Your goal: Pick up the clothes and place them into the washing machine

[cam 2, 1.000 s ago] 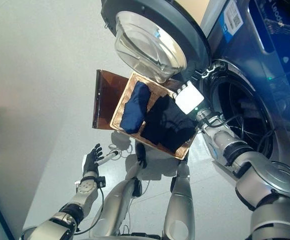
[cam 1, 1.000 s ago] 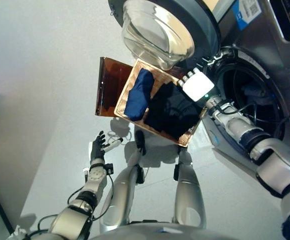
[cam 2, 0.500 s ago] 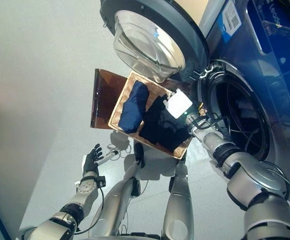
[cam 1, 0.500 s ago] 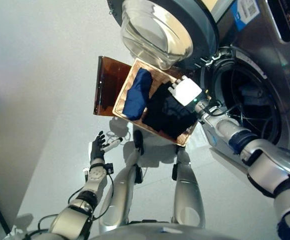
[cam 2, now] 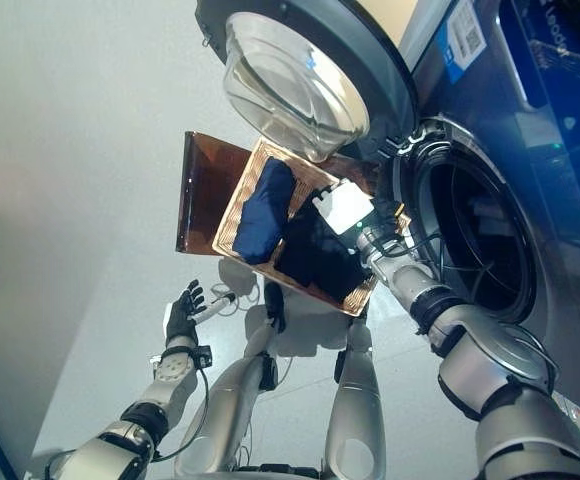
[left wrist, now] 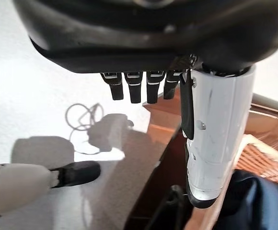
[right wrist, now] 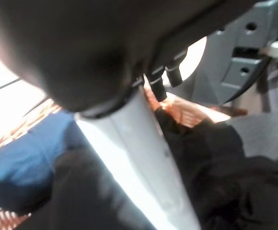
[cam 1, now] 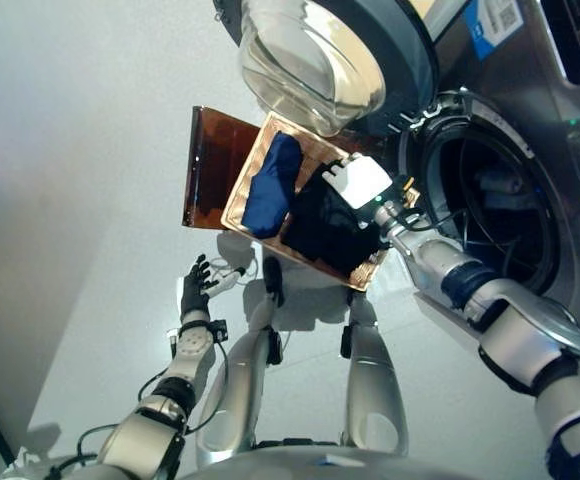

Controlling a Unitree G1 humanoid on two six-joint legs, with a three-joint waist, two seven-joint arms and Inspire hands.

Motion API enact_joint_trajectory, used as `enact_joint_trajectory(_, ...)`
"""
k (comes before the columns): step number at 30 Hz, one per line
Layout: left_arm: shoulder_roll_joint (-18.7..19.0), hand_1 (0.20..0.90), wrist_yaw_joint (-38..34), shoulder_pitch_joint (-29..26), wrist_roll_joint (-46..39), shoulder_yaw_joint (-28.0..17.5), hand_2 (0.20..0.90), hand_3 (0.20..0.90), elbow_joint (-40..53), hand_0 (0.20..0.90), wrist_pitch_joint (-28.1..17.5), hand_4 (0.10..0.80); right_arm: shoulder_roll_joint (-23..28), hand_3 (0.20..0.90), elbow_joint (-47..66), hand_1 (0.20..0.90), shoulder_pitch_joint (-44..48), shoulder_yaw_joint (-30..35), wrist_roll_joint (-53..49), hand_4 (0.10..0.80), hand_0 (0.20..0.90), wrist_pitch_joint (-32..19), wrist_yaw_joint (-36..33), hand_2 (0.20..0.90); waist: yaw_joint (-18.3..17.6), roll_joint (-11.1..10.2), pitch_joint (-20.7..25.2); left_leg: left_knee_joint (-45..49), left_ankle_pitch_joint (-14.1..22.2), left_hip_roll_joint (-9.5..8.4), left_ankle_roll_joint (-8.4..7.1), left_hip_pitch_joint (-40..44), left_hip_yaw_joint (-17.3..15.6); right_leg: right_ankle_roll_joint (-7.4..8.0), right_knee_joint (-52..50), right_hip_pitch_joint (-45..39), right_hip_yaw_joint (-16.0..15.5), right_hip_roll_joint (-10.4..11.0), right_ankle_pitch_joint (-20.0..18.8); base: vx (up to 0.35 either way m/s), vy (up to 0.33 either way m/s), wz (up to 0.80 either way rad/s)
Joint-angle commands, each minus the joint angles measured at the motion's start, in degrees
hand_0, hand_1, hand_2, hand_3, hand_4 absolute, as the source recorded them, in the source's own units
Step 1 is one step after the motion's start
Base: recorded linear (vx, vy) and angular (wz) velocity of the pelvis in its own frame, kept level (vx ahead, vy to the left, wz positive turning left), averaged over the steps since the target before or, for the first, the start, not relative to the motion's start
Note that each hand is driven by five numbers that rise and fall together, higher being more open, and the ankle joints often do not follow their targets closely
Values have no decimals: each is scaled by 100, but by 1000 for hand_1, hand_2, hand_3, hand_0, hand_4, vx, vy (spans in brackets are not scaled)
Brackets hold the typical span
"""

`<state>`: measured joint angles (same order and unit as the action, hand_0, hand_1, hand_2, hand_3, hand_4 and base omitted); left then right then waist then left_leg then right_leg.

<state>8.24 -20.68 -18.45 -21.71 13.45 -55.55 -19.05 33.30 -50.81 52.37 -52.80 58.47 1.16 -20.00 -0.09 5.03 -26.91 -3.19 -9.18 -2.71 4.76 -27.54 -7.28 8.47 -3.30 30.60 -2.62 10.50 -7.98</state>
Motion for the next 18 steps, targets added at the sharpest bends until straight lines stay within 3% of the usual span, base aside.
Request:
enact_joint_trajectory(1, 400, 900, -263, -278, -42, -346, 900, 900, 104, 900, -336, 800, 146, 900, 81, 900, 453, 227, -146, 800, 900, -17, -129, 900, 170, -57, -18, 469, 300, 268, -844, -139, -90, -72, -210, -56, 89, 71, 69, 0, 0, 0)
enact_joint_trajectory(18, 689, 900, -317, -463, -157, -695, 900, 900, 447, 900, -440, 800, 356, 900, -80, 900, 193, 285, -146, 800, 900, -83, 41, 900, 113, -54, -111, 446, 230, 261, -845, -306, -98, -66, -172, 187, 196, 54, -55, -14, 5, 0)
